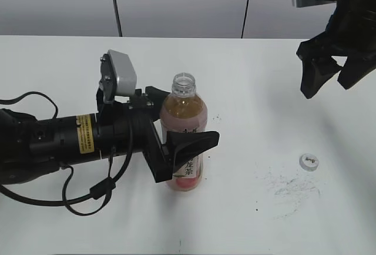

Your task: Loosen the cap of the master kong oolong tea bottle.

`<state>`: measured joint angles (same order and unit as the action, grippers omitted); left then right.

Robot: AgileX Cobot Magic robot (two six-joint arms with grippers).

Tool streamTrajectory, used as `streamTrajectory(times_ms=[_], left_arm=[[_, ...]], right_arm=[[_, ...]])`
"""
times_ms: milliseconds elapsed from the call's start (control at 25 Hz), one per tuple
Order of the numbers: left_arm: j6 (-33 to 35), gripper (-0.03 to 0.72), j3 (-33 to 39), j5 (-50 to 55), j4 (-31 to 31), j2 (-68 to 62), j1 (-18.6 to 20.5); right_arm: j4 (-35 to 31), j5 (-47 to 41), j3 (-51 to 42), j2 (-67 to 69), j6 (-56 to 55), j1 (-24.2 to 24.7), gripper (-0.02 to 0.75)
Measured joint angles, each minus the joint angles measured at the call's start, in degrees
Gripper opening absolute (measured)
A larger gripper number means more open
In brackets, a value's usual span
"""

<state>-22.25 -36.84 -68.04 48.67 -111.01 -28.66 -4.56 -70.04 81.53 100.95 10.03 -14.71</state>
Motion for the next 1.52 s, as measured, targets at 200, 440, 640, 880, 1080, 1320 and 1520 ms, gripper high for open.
streamTrajectory(times_ms=[200, 440, 640, 880, 1080, 1320, 1520], left_arm=[[0.0, 0.580, 0.0, 0.4, -0.7, 1.9, 0.1], [0.0, 0.585, 0.0, 1.7, -1.8, 5.8, 0.1], [0.0, 0.585, 0.0, 3.6, -4.5, 9.0, 0.1], [0.0, 0.585, 0.0, 8.8, -8.4, 14.0, 0.1], [0.0, 0.585, 0.0, 18.8, -8.7, 20.3, 0.1], [0.1, 0.585, 0.1, 33.3, -8.6, 29.5, 0.1], [0.2, 0.585, 0.1, 48.6, -14.5, 39.8, 0.1]], right_arm=[[0.0, 0.0, 0.0, 0.0, -0.2, 0.0, 0.566], [0.0, 0.0, 0.0, 0.0, -0.3, 0.0, 0.566], [0.0, 0.0, 0.0, 0.0, -0.3, 0.0, 0.566], [0.1, 0.0, 0.0, 0.0, -0.3, 0.0, 0.566], [0.1, 0.0, 0.0, 0.0, -0.3, 0.0, 0.565], [0.4, 0.0, 0.0, 0.0, -0.3, 0.0, 0.565], [0.5, 0.0, 0.0, 0.0, -0.3, 0.0, 0.565]])
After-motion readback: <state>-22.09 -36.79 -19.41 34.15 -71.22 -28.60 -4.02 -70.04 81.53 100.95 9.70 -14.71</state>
